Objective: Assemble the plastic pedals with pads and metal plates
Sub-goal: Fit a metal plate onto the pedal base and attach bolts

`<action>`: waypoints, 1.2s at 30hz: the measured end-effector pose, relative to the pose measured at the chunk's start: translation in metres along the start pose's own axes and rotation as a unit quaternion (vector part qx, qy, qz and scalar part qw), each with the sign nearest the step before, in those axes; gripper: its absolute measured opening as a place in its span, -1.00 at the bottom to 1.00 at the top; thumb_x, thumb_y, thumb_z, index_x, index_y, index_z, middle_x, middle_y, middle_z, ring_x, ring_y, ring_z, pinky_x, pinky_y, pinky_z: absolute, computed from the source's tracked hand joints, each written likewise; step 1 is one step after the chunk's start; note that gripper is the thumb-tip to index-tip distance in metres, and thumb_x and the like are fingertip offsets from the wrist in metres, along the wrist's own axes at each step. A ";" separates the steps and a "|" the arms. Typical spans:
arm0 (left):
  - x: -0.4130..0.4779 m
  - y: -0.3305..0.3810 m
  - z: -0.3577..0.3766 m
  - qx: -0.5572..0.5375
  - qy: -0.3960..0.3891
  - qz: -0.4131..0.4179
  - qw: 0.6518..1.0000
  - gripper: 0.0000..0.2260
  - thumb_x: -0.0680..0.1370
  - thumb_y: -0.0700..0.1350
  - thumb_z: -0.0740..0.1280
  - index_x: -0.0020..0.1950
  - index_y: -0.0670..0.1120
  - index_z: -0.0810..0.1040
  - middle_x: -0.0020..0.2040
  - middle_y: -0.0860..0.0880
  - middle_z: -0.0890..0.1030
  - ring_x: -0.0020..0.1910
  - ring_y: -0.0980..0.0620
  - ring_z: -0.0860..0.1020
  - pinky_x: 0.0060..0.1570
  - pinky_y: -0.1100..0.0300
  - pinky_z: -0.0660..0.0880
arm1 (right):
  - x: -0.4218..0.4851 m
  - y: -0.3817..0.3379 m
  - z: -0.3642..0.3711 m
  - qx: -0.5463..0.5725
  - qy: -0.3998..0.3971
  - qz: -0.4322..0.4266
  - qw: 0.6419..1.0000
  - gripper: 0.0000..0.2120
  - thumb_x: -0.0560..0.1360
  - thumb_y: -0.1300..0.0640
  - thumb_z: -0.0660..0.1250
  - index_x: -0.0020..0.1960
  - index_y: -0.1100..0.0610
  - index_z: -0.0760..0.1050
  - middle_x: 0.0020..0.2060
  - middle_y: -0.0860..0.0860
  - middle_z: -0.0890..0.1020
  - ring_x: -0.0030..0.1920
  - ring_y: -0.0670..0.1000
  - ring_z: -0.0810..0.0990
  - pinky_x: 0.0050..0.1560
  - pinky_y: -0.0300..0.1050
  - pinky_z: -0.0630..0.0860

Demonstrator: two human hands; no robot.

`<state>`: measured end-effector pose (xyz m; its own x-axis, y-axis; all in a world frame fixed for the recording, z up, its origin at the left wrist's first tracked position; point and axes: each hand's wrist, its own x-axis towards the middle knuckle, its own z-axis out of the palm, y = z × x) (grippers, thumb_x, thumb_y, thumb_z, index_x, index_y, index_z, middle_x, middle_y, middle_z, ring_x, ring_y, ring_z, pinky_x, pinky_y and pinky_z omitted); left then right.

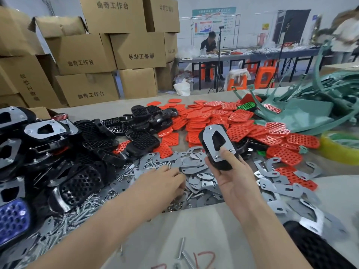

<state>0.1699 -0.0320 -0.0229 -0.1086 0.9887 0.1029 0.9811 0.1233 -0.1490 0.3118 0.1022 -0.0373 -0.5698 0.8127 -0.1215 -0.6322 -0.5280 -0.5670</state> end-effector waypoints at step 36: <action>-0.137 -0.010 -0.001 -0.192 0.078 -0.054 0.977 -0.59 0.60 0.23 0.10 0.26 0.06 0.55 0.09 0.27 0.49 0.13 0.38 0.38 0.17 0.40 0.33 | -0.015 0.030 0.021 -0.112 -0.054 0.060 0.990 -0.64 0.57 0.39 0.35 0.35 0.36 0.45 0.25 0.23 0.65 0.12 0.10 0.69 0.05 0.00 0.69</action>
<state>0.1748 -0.1689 -0.0344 -0.2177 0.9435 0.2498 0.9565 0.1553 0.2469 0.2909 0.0688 -0.0357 -0.6946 0.7096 -0.1180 -0.4304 -0.5414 -0.7222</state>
